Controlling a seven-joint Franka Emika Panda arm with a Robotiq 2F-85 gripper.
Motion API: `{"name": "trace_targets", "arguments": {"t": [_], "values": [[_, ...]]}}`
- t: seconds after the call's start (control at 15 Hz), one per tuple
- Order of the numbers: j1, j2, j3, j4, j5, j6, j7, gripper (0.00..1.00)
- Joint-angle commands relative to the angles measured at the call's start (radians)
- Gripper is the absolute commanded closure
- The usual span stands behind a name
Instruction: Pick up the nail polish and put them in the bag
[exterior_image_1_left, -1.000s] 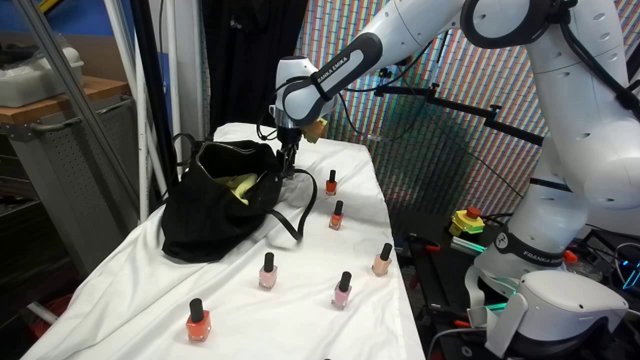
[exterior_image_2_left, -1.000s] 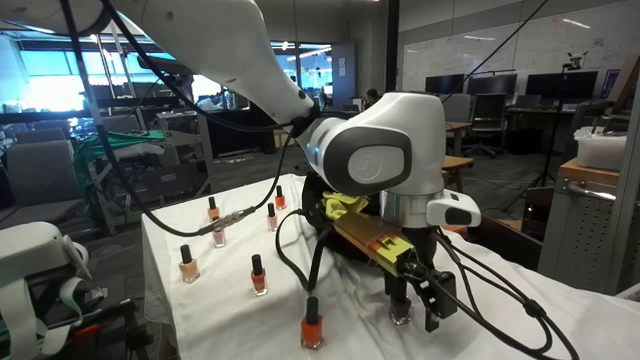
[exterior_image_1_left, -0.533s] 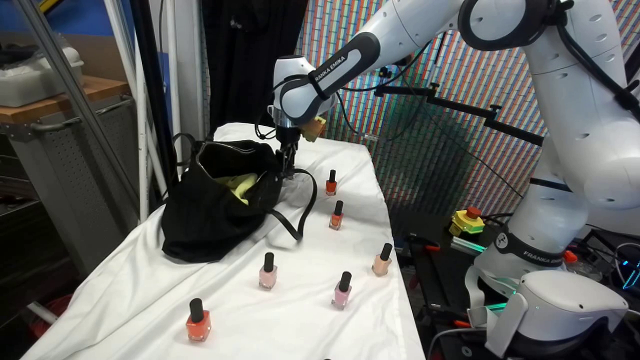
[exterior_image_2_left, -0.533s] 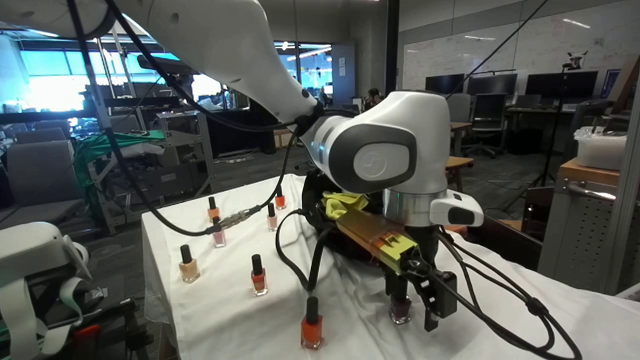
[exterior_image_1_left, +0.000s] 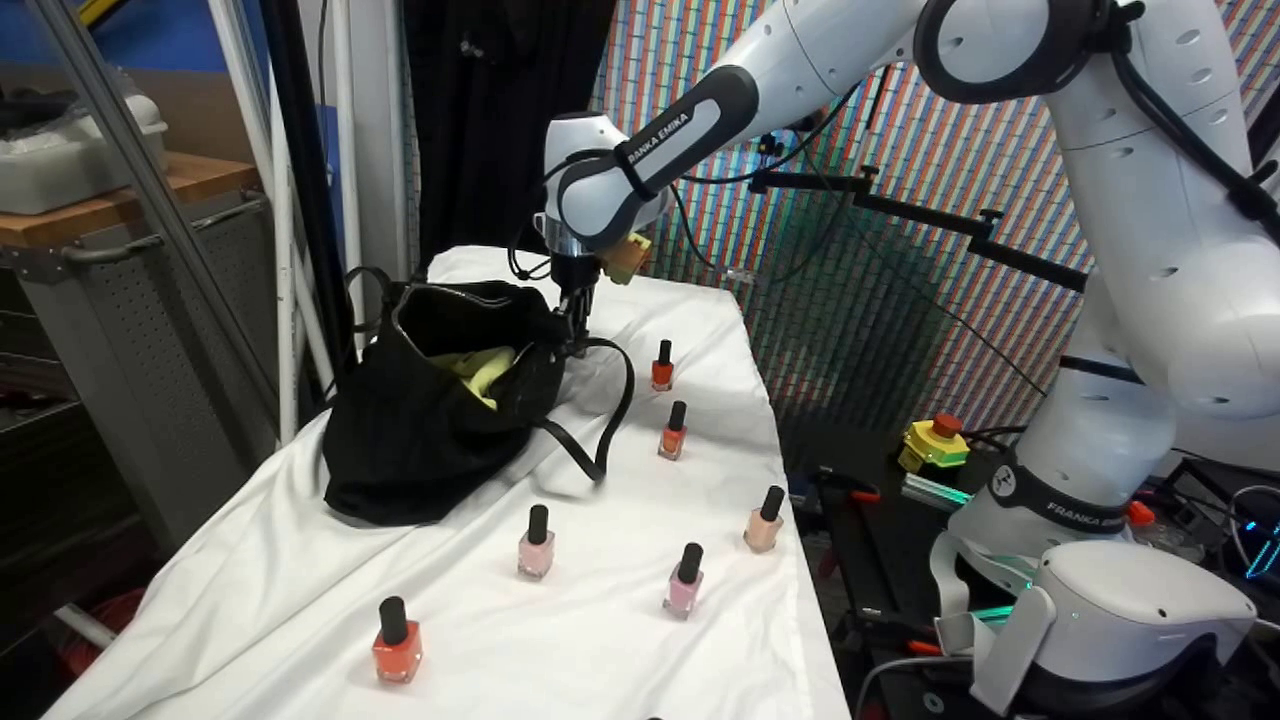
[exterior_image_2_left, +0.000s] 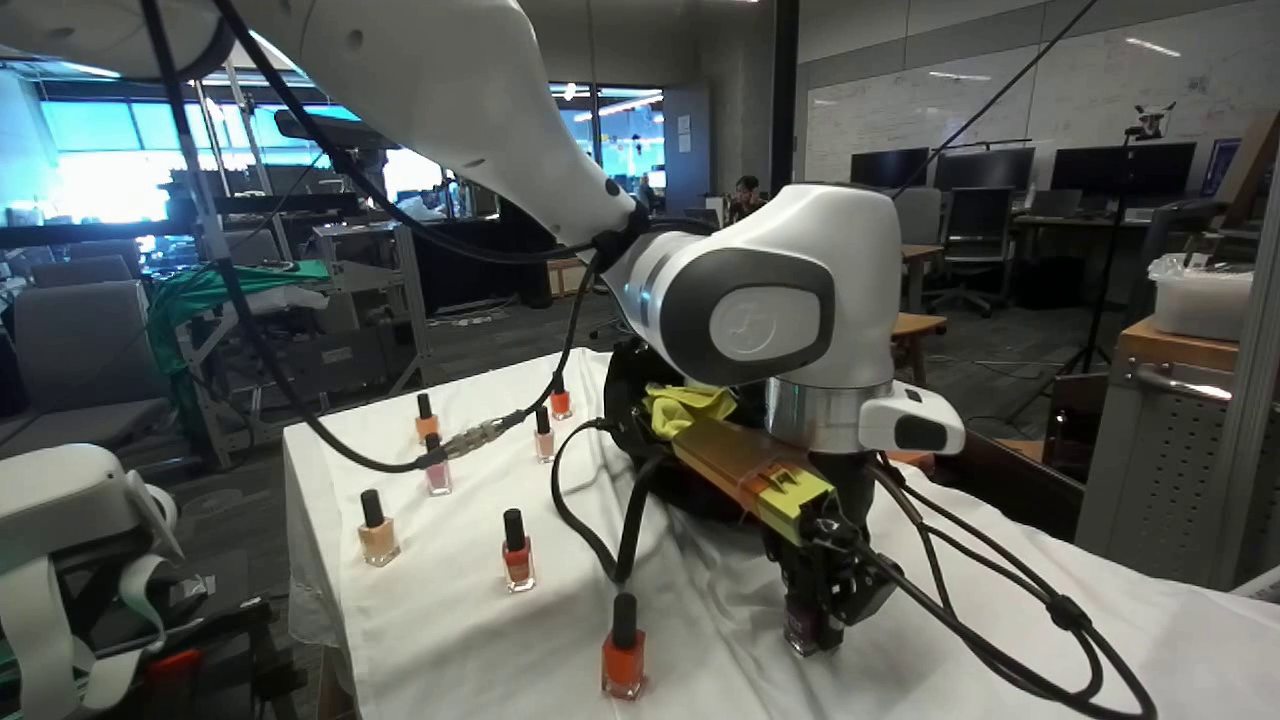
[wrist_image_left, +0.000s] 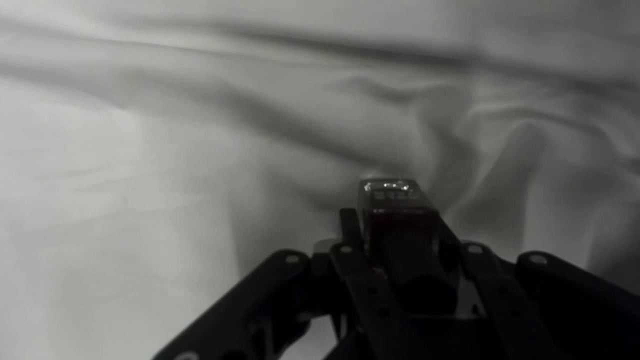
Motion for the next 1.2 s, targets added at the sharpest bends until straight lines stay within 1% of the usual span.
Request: {"name": "trace_targets", "arguments": {"t": [0.0,0.27,0.8,1.13], "values": [[0.001,0.037,0.002,0.044,-0.005,-0.022,0.002,0.85],[0.008,0.016,-0.001,0.030,-0.023,-0.033,-0.011,0.85],[0.043,-0.040,-0.021,-0.010,-0.118,-0.032,-0.004,0.85],[0.064,-0.092,-0.027,-0.023,-0.177,-0.058,-0.008,0.85]]}}
